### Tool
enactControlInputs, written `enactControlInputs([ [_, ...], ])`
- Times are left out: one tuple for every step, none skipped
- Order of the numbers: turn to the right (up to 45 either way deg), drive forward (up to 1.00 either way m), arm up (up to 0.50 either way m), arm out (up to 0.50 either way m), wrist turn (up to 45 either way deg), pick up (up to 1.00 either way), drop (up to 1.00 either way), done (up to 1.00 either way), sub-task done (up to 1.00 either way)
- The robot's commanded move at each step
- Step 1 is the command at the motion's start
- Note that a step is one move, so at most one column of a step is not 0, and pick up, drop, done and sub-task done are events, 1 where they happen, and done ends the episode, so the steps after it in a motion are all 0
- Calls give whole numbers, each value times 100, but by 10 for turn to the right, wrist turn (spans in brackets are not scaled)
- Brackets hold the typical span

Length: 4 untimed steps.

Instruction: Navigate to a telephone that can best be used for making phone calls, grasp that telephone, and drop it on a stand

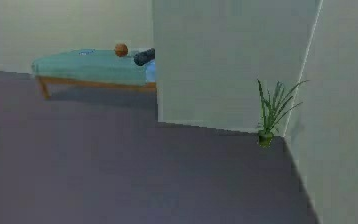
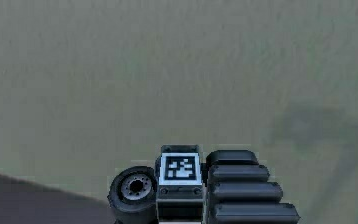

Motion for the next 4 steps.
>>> enactControlInputs([
  [-420, 0, 0, 0, 0, 0, 0, 0, 0],
  [0, 20, 0, 0, 0, 0, 0, 0, 0],
  [0, 100, 0, 0, 0, 0, 0, 0, 0],
  [30, 0, 0, 0, 0, 0, 0, 0, 0],
])
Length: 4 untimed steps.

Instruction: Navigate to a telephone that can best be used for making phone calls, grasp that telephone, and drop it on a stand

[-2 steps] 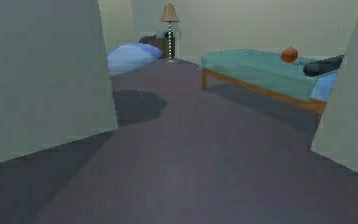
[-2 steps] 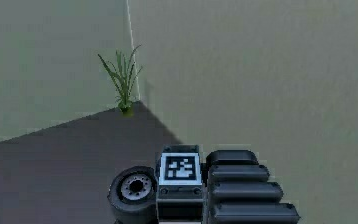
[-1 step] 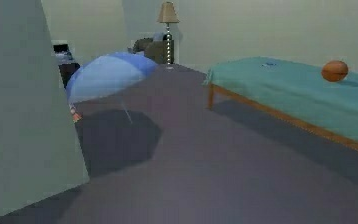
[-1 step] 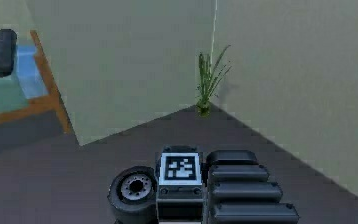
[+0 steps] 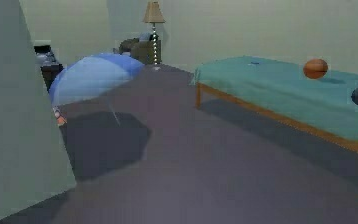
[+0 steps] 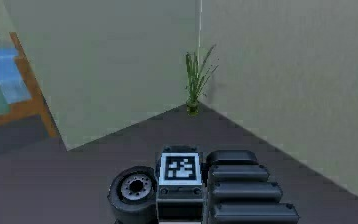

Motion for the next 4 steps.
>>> enactControlInputs([
  [0, 100, 0, 0, 0, 0, 0, 0, 0],
  [0, 100, 0, 0, 0, 0, 0, 0, 0],
  [0, 80, 0, 0, 0, 0, 0, 0, 0],
  [-240, 0, 0, 0, 0, 0, 0, 0, 0],
])
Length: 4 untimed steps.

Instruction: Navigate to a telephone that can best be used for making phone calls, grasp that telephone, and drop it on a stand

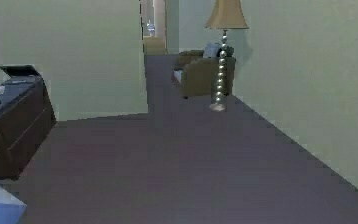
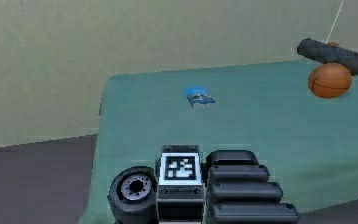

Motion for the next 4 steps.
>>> enactControlInputs([
  [0, 100, 0, 0, 0, 0, 0, 0, 0],
  [0, 100, 0, 0, 0, 0, 0, 0, 0],
  [-30, 0, 0, 0, 0, 0, 0, 0, 0],
  [0, 100, 0, 0, 0, 0, 0, 0, 0],
])
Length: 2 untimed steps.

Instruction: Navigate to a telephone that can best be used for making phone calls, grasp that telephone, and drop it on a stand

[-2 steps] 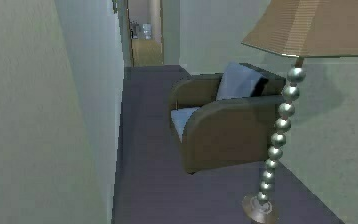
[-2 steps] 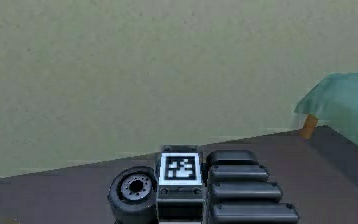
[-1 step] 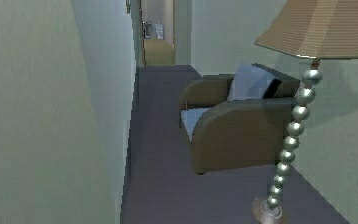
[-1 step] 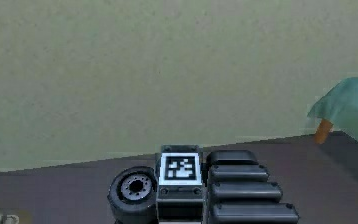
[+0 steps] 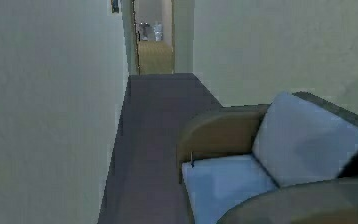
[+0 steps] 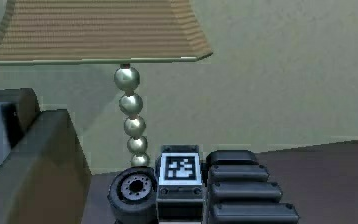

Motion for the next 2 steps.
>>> enactControlInputs([
  [0, 5, 0, 0, 0, 0, 0, 0, 0],
  [-60, 0, 0, 0, 0, 0, 0, 0, 0],
])
